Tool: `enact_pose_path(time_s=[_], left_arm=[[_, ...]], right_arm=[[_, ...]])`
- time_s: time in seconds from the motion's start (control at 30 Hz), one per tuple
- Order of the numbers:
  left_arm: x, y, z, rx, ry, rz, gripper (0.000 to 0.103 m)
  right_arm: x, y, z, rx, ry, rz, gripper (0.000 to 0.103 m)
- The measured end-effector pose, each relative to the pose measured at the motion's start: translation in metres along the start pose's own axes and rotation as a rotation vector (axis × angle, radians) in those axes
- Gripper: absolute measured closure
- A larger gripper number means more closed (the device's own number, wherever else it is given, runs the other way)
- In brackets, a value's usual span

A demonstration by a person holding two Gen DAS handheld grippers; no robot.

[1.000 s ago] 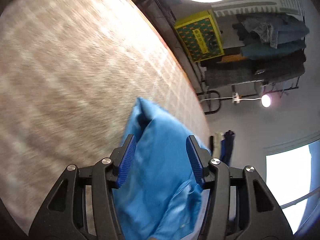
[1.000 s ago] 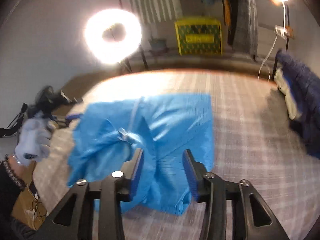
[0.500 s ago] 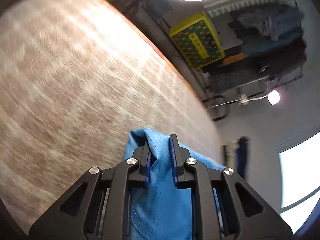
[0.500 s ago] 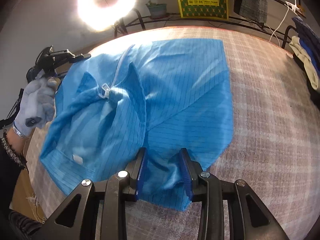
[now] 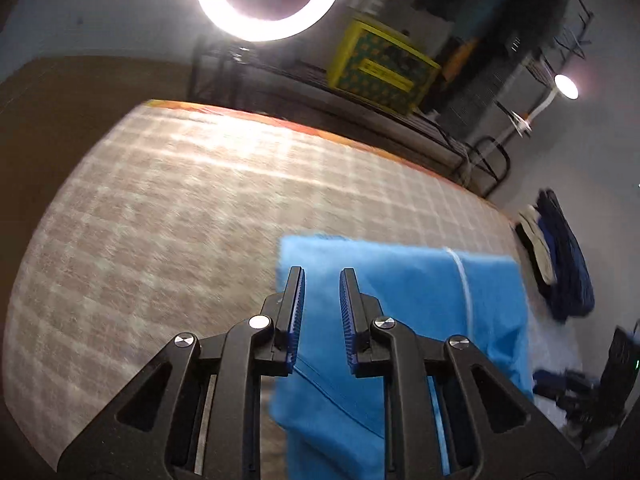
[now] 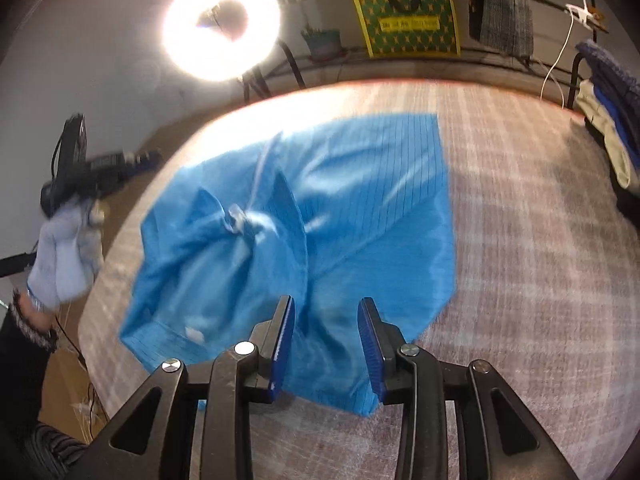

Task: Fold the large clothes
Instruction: 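Spread the coat flat on the bed with both tools and release, then grasp the coat front beside the zipper with the left tool and pull it flat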

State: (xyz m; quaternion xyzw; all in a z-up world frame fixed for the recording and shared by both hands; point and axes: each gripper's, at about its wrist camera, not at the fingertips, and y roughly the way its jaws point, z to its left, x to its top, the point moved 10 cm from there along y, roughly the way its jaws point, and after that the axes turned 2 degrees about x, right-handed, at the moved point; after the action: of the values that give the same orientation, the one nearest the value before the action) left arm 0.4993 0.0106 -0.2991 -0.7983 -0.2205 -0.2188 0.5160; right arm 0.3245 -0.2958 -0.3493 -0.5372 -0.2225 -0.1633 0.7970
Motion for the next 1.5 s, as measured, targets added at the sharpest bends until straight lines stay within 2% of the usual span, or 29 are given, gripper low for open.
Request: enact_pose_path(time_s=[0.07, 0.13, 0.23, 0.33, 0.4, 0.5, 0.6, 0.67, 0.73, 0.77, 0.83, 0.9, 1.0, 1.13, 1.2, 1.23, 1.27, 1.3, 1.37, 1.43, 1.5], left_arm=[[-0.021, 0.009, -0.019, -0.044, 0.021, 0.056, 0.087], [-0.039, 0.017, -0.019, -0.008, 0.059, 0.082, 0.087], [-0.063, 0.039, -0.003, 0.101, 0.093, 0.146, 0.087], [-0.062, 0.025, -0.002, 0.100, 0.046, 0.135, 0.087], [-0.052, -0.001, -0.013, 0.069, 0.035, 0.087, 0.087], [-0.051, -0.037, -0.053, -0.061, 0.026, 0.064, 0.087], [-0.080, -0.044, -0.103, -0.194, 0.017, 0.140, 0.087], [-0.105, -0.036, -0.134, -0.299, -0.025, 0.224, 0.087], [-0.123, -0.023, -0.155, -0.365, -0.073, 0.295, 0.087], [-0.132, -0.019, -0.163, -0.387, -0.093, 0.320, 0.083], [-0.139, -0.008, -0.176, -0.387, -0.097, 0.337, 0.071], [-0.137, -0.001, -0.181, -0.367, -0.085, 0.316, 0.064], [-0.133, 0.013, -0.182, -0.347, -0.110, 0.309, 0.063], [-0.132, 0.035, -0.178, -0.331, -0.143, 0.304, 0.063], [-0.137, 0.042, -0.178, -0.333, -0.140, 0.312, 0.063], [-0.139, 0.044, -0.177, -0.328, -0.128, 0.307, 0.070], [-0.141, 0.043, -0.177, -0.334, -0.115, 0.303, 0.087], [-0.142, 0.044, -0.180, -0.346, -0.100, 0.304, 0.093], [-0.145, 0.043, -0.185, -0.353, -0.056, 0.294, 0.099], [-0.150, 0.042, -0.193, -0.366, -0.001, 0.292, 0.101], [-0.159, 0.043, -0.199, -0.379, 0.037, 0.306, 0.101]], right_arm=[[0.006, -0.003, 0.005, 0.034, 0.008, -0.017, 0.067], [0.010, -0.004, 0.012, 0.056, 0.000, -0.024, 0.067], [0.009, 0.000, 0.019, 0.078, -0.008, -0.014, 0.067], [0.005, 0.002, 0.017, 0.068, -0.005, -0.010, 0.066], [0.008, 0.000, 0.015, 0.083, 0.002, -0.017, 0.065], [0.015, -0.004, 0.013, 0.127, 0.034, -0.030, 0.065], [0.025, -0.004, 0.013, 0.188, 0.073, -0.040, 0.067], [0.032, 0.001, 0.013, 0.219, 0.091, -0.037, 0.067], [0.035, 0.007, 0.015, 0.246, 0.082, -0.021, 0.066], [0.036, 0.010, 0.016, 0.250, 0.071, -0.015, 0.064], [0.039, 0.018, 0.019, 0.233, 0.035, -0.001, 0.056], [0.045, 0.024, 0.016, 0.209, 0.028, -0.007, 0.055], [0.053, 0.030, 0.013, 0.243, 0.065, -0.012, 0.055], [0.063, 0.043, 0.014, 0.242, 0.058, -0.011, 0.056], [0.063, 0.048, 0.018, 0.242, 0.047, -0.006, 0.062], [0.064, 0.050, 0.021, 0.239, 0.036, -0.001, 0.065], [0.063, 0.054, 0.023, 0.230, 0.025, 0.003, 0.066], [0.062, 0.056, 0.024, 0.217, 0.016, 0.008, 0.070], [0.059, 0.064, 0.026, 0.175, -0.008, 0.027, 0.073], [0.057, 0.071, 0.023, 0.126, -0.027, 0.041, 0.078], [0.056, 0.076, 0.016, 0.077, -0.030, 0.052, 0.078]])
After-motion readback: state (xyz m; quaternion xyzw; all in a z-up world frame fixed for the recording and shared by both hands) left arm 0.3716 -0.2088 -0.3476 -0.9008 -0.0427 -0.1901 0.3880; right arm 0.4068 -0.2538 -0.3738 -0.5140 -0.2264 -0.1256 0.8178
